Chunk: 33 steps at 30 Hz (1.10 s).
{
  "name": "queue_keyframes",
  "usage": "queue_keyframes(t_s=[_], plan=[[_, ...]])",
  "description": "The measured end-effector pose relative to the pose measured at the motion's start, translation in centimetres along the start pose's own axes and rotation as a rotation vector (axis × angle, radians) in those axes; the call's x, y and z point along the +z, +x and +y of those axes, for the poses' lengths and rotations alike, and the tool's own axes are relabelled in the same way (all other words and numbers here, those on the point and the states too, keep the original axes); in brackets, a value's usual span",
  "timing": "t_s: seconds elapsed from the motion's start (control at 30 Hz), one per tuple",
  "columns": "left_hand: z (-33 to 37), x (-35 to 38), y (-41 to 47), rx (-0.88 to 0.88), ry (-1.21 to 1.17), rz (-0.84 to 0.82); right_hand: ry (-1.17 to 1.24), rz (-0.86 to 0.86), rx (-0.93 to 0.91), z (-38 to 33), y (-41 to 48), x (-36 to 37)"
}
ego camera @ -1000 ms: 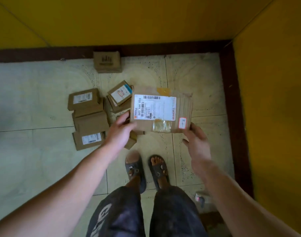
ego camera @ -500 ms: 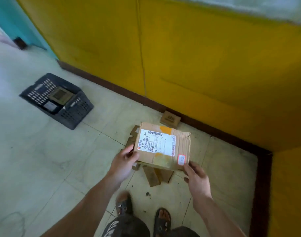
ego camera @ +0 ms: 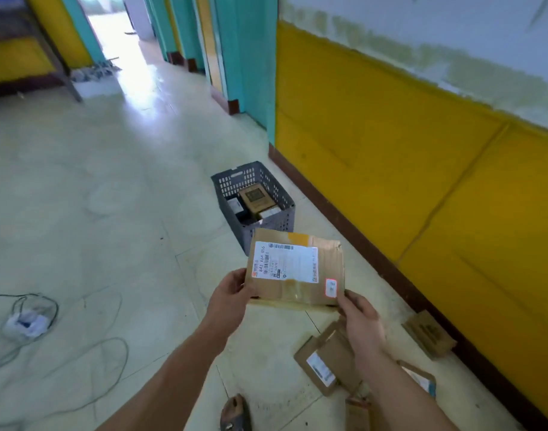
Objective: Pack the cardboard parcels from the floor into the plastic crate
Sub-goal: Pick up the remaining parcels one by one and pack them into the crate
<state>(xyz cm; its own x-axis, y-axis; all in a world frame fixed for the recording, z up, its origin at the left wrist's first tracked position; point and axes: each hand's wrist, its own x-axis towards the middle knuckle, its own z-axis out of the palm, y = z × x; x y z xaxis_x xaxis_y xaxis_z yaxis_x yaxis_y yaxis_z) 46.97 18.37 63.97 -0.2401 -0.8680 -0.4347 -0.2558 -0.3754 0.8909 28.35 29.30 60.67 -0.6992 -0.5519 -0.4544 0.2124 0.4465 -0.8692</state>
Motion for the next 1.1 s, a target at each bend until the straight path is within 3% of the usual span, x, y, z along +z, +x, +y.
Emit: queue_keyframes(t_s=[0.17, 0.33, 0.8, 1.1], plan=[[3.1, -9.2, 7.5, -0.025, -0.029, 0.011, 0.032, -0.074, -0.034, -5.1, 2.2, 11.6], [6.3, -13.7, 15.4, -0.032, -0.012, -0.008, 0.040, -0.076, -0.016, -8.8, 6.0, 19.2], [14.3, -17.8, 47.4, -0.151, 0.054, -0.060, 0.006, -0.003, 0.159, -18.7, 28.4, 39.0], [21.4, -18.7, 64.7, -0.227, 0.156, -0.154, 0.007, 0.121, 0.233, -25.4, 40.0, 47.6]])
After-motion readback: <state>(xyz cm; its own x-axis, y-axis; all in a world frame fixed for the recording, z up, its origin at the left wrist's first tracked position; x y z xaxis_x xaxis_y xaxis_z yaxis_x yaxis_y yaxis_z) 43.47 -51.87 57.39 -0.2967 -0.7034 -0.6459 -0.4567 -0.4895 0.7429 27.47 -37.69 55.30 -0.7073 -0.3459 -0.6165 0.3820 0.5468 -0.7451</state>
